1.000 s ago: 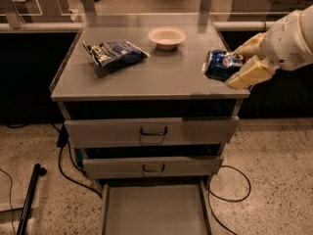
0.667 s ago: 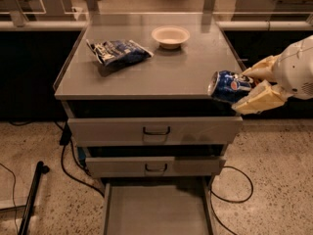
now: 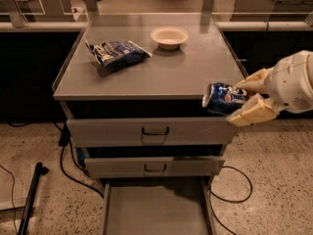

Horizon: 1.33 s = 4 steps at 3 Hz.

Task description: Place pepsi can into bottom drawer

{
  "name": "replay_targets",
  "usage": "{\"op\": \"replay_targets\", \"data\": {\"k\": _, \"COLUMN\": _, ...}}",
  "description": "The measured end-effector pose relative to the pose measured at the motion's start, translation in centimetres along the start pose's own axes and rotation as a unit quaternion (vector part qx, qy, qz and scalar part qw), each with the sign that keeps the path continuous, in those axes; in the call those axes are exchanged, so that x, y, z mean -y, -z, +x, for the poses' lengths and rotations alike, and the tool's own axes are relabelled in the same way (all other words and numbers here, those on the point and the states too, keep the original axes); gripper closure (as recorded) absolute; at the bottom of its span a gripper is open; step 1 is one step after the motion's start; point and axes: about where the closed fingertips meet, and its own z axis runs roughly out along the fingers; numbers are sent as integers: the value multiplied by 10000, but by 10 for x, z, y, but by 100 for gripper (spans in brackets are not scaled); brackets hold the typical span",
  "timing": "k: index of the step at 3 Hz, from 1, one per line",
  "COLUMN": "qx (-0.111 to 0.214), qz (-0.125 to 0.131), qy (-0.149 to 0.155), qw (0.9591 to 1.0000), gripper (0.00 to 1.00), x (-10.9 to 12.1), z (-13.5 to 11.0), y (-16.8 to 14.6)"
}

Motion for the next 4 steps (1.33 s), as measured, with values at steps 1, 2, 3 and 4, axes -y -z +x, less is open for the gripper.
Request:
{"op": "replay_targets", "data": {"k": 1, "qx": 66, "qz": -156, "qy": -154, "qw": 9997, "gripper": 100, "x": -40, "z": 1, "y": -39}}
{"op": "replay_targets", "data": {"k": 2, "qx": 81, "qz": -362, "qy": -256, "qw": 9990, "gripper": 100, "x": -82, "z": 12, "y": -91}}
{"op": "replay_targets", "data": {"k": 3, "qx": 261, "qz": -409, "qy": -307, "qw": 9984, "gripper": 100, "x": -111, "z": 25, "y": -135}}
{"op": "replay_targets", "data": {"k": 4, "qx": 436, "qz": -322, "qy": -241, "qw": 9982, "gripper": 100, "x": -121, "z": 42, "y": -170}}
